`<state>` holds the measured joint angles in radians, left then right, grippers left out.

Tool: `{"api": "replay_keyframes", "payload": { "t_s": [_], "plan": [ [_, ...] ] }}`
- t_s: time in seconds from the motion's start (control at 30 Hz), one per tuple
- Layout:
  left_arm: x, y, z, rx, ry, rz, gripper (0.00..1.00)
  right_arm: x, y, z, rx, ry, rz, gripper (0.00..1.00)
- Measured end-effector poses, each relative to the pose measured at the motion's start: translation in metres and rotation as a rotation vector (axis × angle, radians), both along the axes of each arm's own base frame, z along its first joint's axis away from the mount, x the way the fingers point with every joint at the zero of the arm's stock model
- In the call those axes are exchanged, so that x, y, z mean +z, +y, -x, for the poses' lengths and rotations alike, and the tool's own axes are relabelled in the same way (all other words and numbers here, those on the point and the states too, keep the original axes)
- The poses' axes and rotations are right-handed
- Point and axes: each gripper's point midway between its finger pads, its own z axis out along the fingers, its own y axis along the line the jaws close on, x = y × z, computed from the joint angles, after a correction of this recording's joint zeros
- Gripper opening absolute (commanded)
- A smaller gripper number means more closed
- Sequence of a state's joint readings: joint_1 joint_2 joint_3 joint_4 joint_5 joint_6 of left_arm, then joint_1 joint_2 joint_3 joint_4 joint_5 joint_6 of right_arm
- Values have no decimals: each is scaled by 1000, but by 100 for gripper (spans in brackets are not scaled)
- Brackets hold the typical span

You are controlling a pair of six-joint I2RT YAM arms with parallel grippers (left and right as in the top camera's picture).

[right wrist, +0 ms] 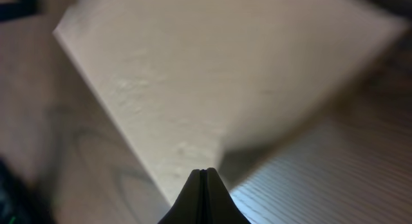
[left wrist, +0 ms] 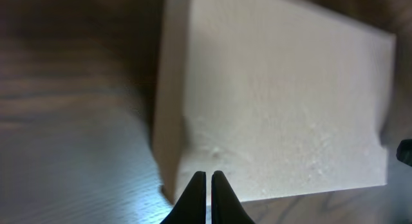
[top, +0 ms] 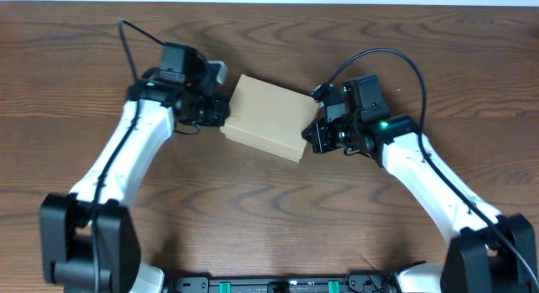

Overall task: Pack container
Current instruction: 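Press the closed lid down with both grippers and pull back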

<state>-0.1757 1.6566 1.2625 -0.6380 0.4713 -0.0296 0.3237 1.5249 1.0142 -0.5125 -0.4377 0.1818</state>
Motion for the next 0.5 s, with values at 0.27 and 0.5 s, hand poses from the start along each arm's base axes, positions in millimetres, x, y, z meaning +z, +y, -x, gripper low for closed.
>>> {"api": "replay_keyframes", "payload": {
  "t_s": [0.27, 0.5],
  "plan": [
    [4, 46, -17, 168, -9, -4, 6, -7, -41, -17, -292, 11, 148, 1],
    [-39, 40, -22, 208, 112, 1, 6, -24, -54, -33, -395, 3, 205, 1]
  ]
}}
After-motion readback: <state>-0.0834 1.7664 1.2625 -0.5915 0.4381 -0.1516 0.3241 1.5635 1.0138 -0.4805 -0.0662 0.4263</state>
